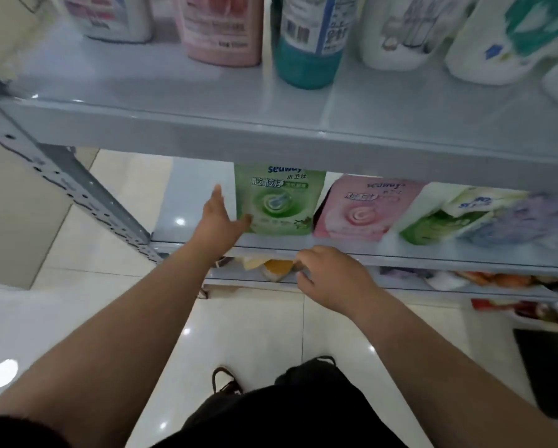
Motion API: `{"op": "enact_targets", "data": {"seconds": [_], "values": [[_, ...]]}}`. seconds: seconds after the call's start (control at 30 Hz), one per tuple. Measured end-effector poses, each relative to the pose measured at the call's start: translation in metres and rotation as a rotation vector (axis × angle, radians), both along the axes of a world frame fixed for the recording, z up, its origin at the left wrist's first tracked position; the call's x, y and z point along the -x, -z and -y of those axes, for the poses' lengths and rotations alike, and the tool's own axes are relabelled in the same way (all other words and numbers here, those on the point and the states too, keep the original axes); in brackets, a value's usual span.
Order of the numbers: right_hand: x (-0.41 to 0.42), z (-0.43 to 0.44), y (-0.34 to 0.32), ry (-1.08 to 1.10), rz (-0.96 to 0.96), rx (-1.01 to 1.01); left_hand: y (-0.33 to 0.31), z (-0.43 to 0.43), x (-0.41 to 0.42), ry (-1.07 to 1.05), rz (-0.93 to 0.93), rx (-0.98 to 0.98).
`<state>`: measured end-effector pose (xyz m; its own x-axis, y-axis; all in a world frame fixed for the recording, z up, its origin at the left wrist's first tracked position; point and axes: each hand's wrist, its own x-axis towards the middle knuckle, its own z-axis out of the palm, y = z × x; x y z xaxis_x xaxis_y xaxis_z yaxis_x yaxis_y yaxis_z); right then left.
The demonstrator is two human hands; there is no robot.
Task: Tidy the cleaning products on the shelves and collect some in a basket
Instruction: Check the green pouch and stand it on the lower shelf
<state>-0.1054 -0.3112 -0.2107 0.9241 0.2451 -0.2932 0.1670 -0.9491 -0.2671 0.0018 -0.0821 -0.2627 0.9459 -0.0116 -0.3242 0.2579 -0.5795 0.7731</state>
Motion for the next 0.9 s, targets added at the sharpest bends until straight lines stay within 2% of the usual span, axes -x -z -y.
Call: {"op": "enact_targets", "data": {"seconds": [0.1,0.2,0.37,0.53,0.63,0.8,0.9], "values": [[0.009,-0.003,-0.006,0.08,0.008,-0.013,0.008,0.003,-0.036,-0.043,-0.048,0.187],[0.022,-0.002,-0.009,0.124,-0.011,-0.01,0.021,0.005,-0.039,0.002,-0.049,0.167],[0.041,0.011,-0.007,0.184,-0.02,-0.048,0.019,0.0,0.011,-0.02,0.013,0.256],[0.048,0.027,0.005,0.225,-0.051,-0.169,0.005,-0.01,0.074,-0.229,0.054,0.428],[0.053,0.035,0.017,0.292,-0.115,-0.371,0.001,-0.01,0.113,-0.346,0.012,0.455],[0.075,0.045,0.026,0.484,-0.445,-0.971,-0.005,0.032,0.162,-0.348,-0.129,0.47],[0.084,0.065,0.027,0.53,-0.399,-1.146,-0.012,0.065,0.178,-0.375,-0.133,0.51]]}}
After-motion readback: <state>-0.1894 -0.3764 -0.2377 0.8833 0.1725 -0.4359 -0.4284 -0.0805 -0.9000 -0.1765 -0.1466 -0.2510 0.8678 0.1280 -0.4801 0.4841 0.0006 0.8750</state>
